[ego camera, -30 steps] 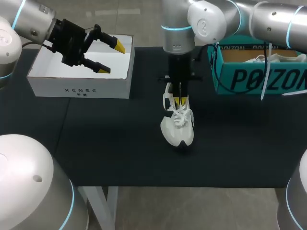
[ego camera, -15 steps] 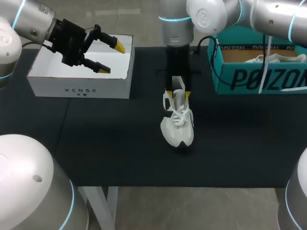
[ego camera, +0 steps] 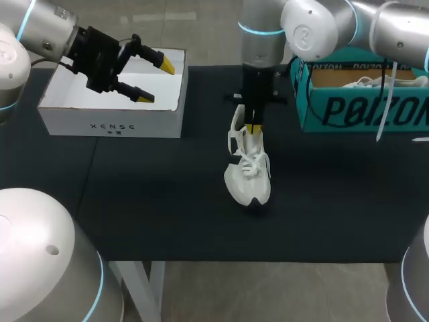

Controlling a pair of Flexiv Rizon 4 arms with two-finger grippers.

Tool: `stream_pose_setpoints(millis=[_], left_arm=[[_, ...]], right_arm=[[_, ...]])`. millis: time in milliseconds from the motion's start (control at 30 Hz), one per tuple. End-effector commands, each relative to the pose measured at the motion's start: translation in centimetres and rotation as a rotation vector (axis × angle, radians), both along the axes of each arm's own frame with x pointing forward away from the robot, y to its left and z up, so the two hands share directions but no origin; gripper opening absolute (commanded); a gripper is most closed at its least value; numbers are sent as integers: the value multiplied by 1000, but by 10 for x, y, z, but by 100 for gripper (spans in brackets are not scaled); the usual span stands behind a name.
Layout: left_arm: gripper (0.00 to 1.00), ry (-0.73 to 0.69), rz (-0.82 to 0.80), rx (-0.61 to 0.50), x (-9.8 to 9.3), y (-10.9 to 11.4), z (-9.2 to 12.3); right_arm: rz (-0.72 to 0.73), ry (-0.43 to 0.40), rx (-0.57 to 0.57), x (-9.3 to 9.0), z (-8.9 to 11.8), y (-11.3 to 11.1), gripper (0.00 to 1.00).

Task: Take the shoe out of the shoebox, open the shoe tongue, remove and reinsert the insole, then place the shoe into the shoebox

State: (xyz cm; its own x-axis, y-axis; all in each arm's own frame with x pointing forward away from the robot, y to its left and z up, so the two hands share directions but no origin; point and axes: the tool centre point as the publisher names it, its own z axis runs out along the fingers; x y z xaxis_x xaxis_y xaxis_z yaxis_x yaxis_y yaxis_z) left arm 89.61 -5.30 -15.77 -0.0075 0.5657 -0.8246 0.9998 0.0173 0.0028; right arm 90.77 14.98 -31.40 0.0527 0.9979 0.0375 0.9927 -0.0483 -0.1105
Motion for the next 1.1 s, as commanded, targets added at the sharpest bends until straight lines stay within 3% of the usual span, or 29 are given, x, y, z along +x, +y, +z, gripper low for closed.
stream_pose_setpoints(millis=[33,133,167,200,667,800,967,1100], left_arm=[[100,-1,0,3,0,0,1],[100,-1,0,3,0,0,1],[100,-1,0,3,0,0,1],[100,-1,0,3,0,0,1],[100,-1,0,3,0,0,1],[100,-1,0,3,0,0,1],[100,-1,0,3,0,0,1],[100,-1,0,3,0,0,1]], right_arm=[[273,-88,-22,15,11,4,0],[642,-150,20,13,23,8,0],[828,-137,92,6,29,8,0],[919,-92,153,1,33,5,0],[919,-92,153,1,33,5,0],[1191,-133,-81,22,35,14,0],[1539,-169,-117,50,31,4,0],[1616,-215,-126,68,30,-5,6]])
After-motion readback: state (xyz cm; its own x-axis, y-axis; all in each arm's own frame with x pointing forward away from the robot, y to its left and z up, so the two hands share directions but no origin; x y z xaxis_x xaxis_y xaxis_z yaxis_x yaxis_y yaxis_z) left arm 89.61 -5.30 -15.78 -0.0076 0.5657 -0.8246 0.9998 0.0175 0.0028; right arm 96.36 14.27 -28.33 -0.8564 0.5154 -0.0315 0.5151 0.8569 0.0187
